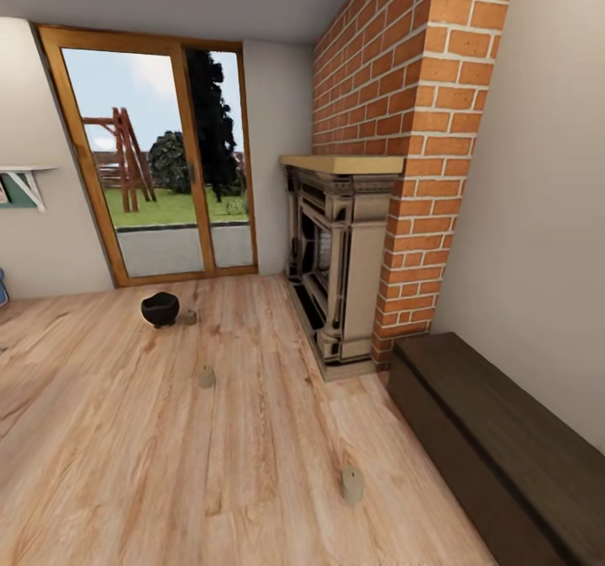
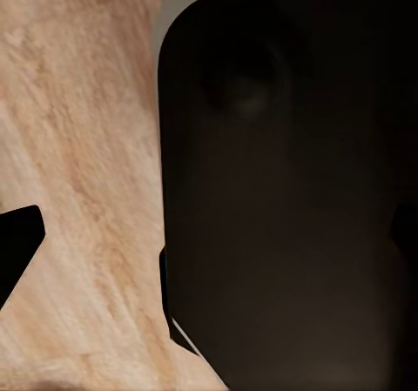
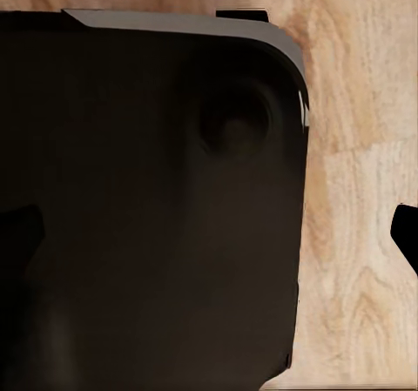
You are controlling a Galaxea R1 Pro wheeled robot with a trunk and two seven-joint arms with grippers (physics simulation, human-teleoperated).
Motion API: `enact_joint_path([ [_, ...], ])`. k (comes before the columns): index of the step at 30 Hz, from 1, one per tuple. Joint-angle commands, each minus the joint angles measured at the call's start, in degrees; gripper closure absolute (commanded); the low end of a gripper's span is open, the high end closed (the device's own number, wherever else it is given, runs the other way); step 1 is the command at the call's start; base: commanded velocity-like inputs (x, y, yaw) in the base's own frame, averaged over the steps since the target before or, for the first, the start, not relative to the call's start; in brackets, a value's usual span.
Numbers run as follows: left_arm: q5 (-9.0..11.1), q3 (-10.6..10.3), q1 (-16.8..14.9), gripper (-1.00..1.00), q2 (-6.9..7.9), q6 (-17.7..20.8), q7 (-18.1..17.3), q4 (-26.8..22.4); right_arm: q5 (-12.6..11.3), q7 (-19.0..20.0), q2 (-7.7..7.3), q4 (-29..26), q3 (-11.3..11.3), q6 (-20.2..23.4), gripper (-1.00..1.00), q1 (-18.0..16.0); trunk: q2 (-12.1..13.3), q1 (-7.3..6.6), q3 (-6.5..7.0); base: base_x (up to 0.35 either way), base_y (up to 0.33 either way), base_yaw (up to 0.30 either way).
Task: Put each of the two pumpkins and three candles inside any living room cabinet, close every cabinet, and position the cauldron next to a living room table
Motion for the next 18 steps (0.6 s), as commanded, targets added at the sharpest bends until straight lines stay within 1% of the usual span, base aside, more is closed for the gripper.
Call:
enact_joint_path([
  [1, 0.0, 0.0, 0.0, -1.00, 0.01, -0.1, -0.1, 0.0, 0.0, 0.1, -0.01, 0.1, 0.0, -0.2, -1.00, 0.0, 0.0, 0.00, -0.07, 0.000, 0.082, -0.273],
  [13, 0.0, -0.1, 0.0, -1.00, -0.02, -0.2, -0.1, -0.1, 0.0, 0.1, -0.01, 0.1, 0.0, -0.2, -1.00, 0.0, 0.0, 0.00, -0.31, 0.000, 0.012, -0.273],
  [18, 0.0, -0.1, 0.0, -1.00, -0.03, -1.0, -0.1, 0.0, 0.0, 0.1, -0.01, 0.1, -0.1, -0.4, -1.00, 0.0, 0.0, 0.00, -0.41, 0.000, 0.000, -0.273],
])
